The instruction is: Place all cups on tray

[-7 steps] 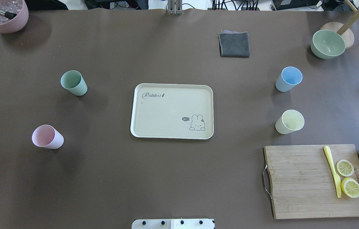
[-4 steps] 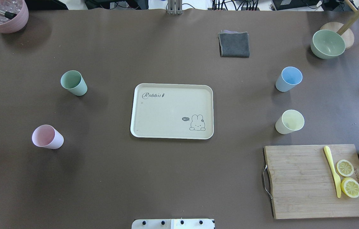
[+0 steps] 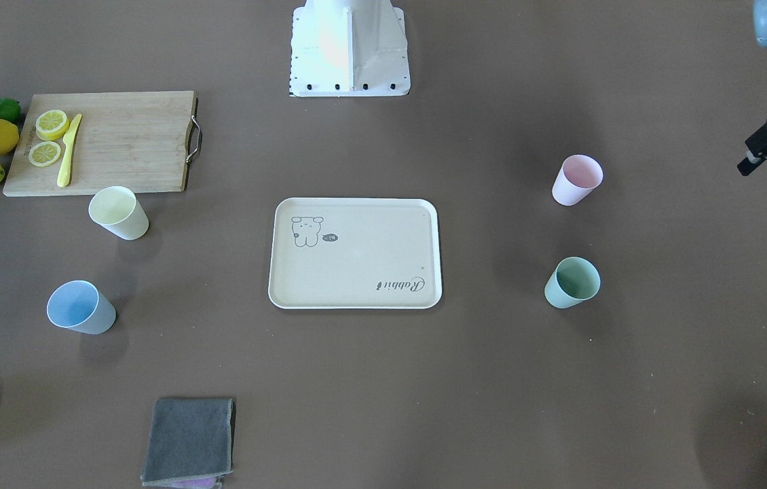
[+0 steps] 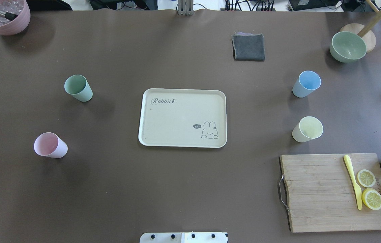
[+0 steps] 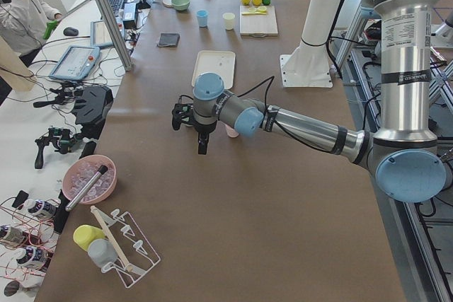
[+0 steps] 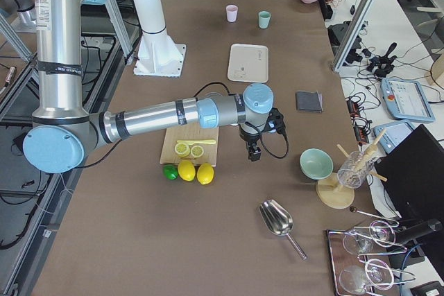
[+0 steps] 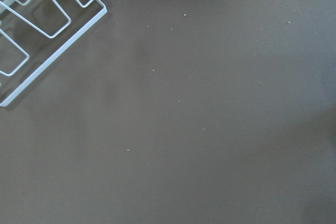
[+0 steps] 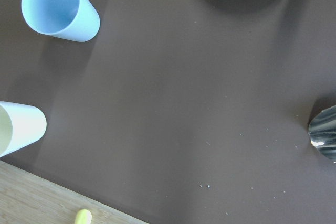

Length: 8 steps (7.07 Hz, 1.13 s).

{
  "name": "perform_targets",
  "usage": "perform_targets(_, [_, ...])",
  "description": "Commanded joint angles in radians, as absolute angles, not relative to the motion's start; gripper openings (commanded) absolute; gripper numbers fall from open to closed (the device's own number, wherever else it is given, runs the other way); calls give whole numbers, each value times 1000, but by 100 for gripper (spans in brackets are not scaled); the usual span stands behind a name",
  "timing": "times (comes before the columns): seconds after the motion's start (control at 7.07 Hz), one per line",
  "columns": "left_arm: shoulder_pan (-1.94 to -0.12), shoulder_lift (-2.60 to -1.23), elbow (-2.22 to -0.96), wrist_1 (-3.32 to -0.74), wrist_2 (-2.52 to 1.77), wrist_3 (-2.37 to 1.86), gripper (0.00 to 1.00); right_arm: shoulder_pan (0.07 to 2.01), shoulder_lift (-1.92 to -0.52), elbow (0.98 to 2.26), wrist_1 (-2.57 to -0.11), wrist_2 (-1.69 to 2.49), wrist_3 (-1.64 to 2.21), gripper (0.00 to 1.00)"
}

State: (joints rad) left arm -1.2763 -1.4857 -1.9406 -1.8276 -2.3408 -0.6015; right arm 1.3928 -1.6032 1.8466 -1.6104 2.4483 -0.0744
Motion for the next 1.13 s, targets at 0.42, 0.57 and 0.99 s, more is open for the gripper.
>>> perform_targets(0.42, [-1018, -1465, -1979, -1863, -2267, -762, 90, 1174, -1500, 1891, -1611, 2396, 236, 100])
perform_targets(0.57, [-958, -1465, -1979, -1902, -2225, -832, 90, 1143, -1490, 1887, -1611, 2372, 239, 100])
perform_targets(0.99, [-867, -1476, -1977, -1927, -2178, -891, 90, 1048, -1462, 1875, -1612, 2368, 325, 99])
